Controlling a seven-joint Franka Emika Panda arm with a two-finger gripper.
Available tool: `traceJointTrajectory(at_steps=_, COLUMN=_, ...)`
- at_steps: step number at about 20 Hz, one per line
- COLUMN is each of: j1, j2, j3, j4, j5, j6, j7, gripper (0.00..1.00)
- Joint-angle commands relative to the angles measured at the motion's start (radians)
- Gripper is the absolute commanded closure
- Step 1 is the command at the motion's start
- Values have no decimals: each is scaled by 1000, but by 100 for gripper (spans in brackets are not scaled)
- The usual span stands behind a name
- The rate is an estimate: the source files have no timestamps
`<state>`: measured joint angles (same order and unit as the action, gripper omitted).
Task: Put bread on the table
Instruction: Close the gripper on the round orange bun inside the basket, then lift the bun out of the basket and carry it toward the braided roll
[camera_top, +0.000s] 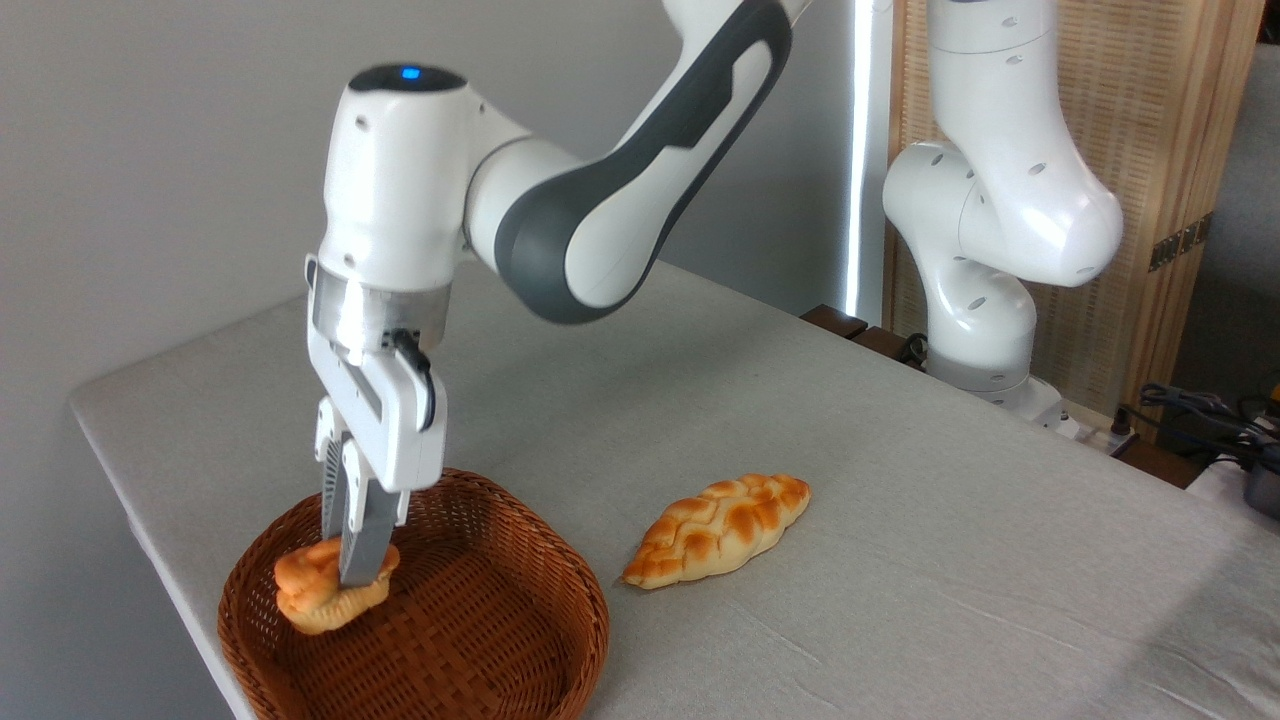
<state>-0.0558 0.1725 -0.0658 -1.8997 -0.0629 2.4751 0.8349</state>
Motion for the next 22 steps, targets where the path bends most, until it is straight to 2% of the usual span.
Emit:
traceJointTrajectory(at_steps=1, j1=13, j2=-111, j3=9, j4=-16, j5=-6, j6=-115, j7=4, gripper=68)
traceJointTrajectory(at_steps=6, j1=13, j2=-287, j3=43, j4=-24, j5=-5, j6=-558, j7=15, gripper=64)
traceJointTrajectory(at_steps=7, j1=13, j2=-312, j3=44, j4=-38, j5=-2, j6=-597, j7=16, gripper=65)
traceJointTrajectory(at_steps=11, j1=8, j2=-428, j3=58, j4=-191, j5=5, j6=-599, j7=35, gripper=65)
traceJointTrajectory(at_steps=13, j1=1, j2=-455, j3=58, j4=-263, j5=5, j6=-597, j7=35, gripper=64)
traceJointTrajectory(at_steps=14, j1=-15, j2=-455, j3=55, j4=-285, j5=6, j6=-596, j7=35, gripper=60)
traceJointTrajectory(at_steps=16, j1=-38, j2=-447, j3=41, j4=-323, j5=6, j6=-572, j7=35, gripper=39)
traceJointTrajectory(at_steps=17, j1=-48, j2=-444, j3=34, j4=-343, j5=6, j6=-541, j7=35, gripper=33)
traceJointTrajectory(at_steps=19, j1=-52, j2=-438, j3=8, j4=-364, j5=5, j6=-504, j7=33, gripper=0)
traceJointTrajectory(at_steps=22, j1=-53, j2=-426, j3=-8, j4=-366, j5=5, j6=-499, j7=33, gripper=0)
